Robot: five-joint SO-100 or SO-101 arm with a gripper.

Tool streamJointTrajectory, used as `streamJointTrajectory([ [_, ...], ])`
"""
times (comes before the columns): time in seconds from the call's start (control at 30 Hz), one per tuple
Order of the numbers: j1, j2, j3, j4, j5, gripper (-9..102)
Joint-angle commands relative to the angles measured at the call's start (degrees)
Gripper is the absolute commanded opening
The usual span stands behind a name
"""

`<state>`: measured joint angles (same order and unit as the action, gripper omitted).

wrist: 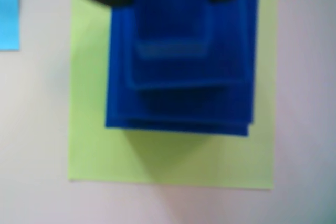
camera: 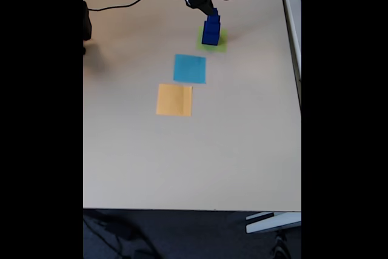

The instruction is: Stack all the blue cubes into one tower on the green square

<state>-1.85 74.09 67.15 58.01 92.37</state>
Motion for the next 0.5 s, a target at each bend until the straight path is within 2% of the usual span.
streamJointTrajectory([
  [0.0,-0.1,0.7,-0.4,-0.5,-0.7,0],
  [0.47,-0.5,0.8,0.0,-0.8,-1.0,0],
])
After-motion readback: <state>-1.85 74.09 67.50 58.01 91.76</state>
